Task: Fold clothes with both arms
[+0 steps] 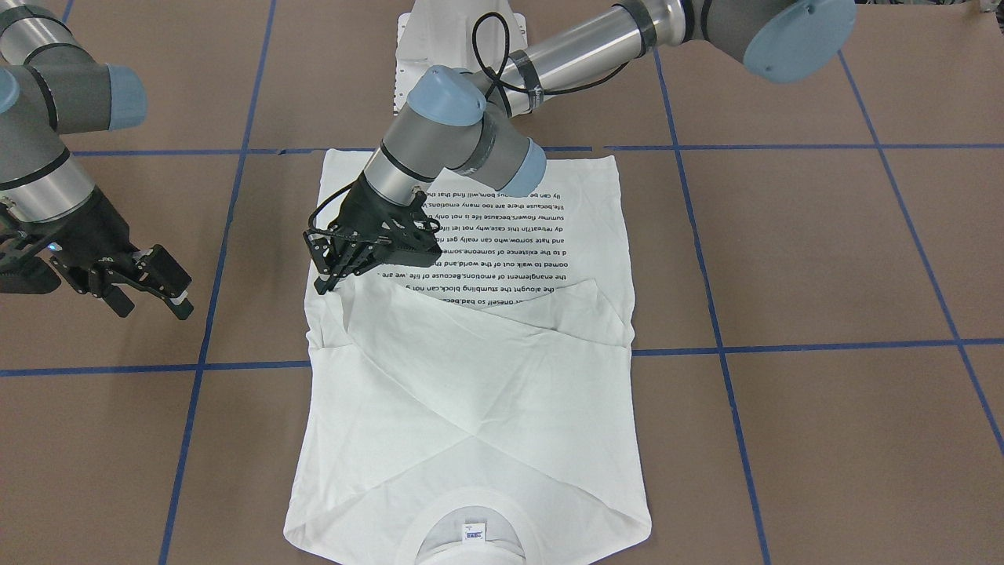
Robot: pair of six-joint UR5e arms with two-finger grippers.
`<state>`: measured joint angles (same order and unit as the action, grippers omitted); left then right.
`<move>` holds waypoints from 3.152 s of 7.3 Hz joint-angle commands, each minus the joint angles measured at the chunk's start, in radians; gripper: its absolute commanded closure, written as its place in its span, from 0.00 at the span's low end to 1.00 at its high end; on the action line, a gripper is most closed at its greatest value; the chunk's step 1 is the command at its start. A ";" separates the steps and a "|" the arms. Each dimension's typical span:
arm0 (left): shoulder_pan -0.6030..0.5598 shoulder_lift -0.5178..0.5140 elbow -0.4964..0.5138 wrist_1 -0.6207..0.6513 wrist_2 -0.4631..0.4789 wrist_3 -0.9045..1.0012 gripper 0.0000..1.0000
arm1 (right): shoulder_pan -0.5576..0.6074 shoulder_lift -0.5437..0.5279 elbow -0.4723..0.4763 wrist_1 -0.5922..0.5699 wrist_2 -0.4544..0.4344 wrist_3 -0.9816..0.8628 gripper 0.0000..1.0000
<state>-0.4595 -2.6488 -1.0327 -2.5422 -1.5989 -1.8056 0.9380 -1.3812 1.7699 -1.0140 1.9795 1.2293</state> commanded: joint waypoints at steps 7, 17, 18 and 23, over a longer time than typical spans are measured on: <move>-0.011 0.502 -0.716 0.302 -0.102 0.140 0.01 | -0.568 -0.005 0.251 -0.107 -0.482 0.566 0.00; -0.030 0.633 -0.856 0.395 -0.098 0.212 0.01 | -0.920 -0.117 0.315 -0.370 -0.669 0.966 0.16; -0.030 0.633 -0.856 0.393 -0.096 0.212 0.01 | -0.920 -0.116 0.313 -0.370 -0.665 0.966 0.23; -0.033 0.633 -0.853 0.393 -0.095 0.207 0.01 | -0.924 -0.124 0.312 -0.370 -0.637 0.964 1.00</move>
<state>-0.4918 -2.0157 -1.8856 -2.1491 -1.6936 -1.5972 0.0140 -1.5007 2.0814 -1.3836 1.3297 2.1948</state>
